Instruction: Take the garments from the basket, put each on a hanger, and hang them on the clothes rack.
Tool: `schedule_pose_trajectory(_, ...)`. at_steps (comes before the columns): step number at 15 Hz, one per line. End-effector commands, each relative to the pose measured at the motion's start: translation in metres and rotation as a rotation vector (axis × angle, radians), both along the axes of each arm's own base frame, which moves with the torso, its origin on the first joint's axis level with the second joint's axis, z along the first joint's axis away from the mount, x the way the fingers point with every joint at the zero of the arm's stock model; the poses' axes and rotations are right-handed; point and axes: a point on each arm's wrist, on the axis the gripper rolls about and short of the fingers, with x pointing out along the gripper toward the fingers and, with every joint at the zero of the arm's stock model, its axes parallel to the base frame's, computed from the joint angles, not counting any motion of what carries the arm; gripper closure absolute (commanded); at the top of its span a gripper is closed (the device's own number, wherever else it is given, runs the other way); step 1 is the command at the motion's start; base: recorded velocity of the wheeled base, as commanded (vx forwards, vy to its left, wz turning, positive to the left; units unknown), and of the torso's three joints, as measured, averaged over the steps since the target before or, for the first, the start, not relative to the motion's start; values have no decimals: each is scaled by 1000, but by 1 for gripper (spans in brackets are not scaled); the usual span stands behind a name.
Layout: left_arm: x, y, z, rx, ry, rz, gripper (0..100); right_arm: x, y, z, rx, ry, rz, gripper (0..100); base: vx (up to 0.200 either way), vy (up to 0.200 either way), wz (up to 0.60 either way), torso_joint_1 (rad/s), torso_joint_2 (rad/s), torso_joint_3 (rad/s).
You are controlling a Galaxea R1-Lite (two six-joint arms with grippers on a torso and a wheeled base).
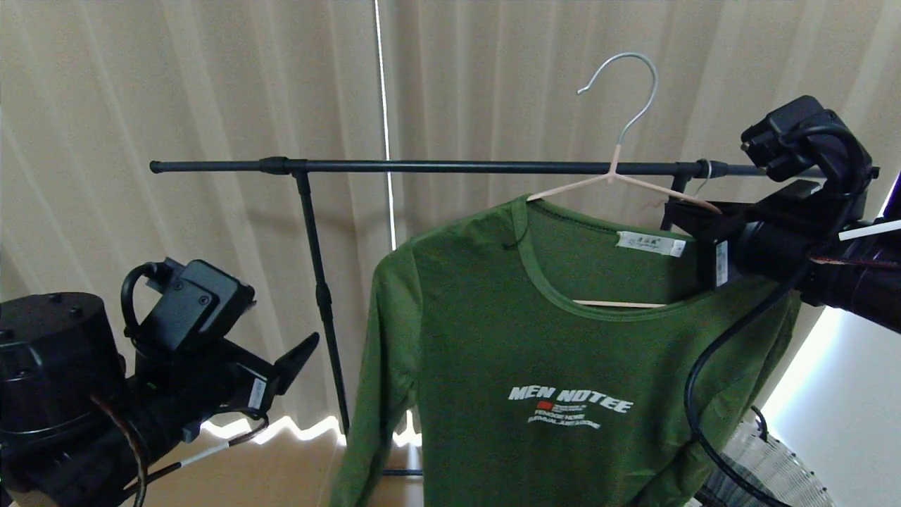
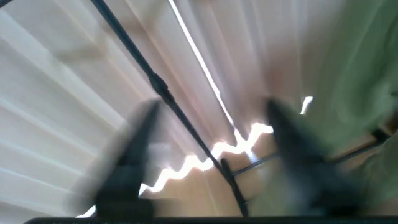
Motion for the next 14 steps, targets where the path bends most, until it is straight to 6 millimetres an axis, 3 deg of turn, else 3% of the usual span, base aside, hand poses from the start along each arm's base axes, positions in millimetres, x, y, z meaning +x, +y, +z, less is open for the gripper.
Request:
schedule_pose_trajectory(1, -12, 2, 2, -33, -10, -13, 0, 2, 0, -3, -15, 18, -30, 100, 0, 0, 0, 0, 0, 0)
schedule_pose_trajectory(8, -35, 11, -2, -86, -9, -14, 0, -6, -9, -21, -154, 178, -256, 100, 0, 0, 0, 0, 0, 0)
schedule_pose_trajectory(11, -36, 4, 9, -105, -50, -57, 0, -4, -11, -25, -159, 188, -295, 100, 0, 0, 0, 0, 0, 0)
schedule_pose_trajectory(14, -44, 9, 17, -138, -89, -54, 0, -4, -17, -29, -166, 200, -325, 100, 0, 0, 0, 0, 0, 0)
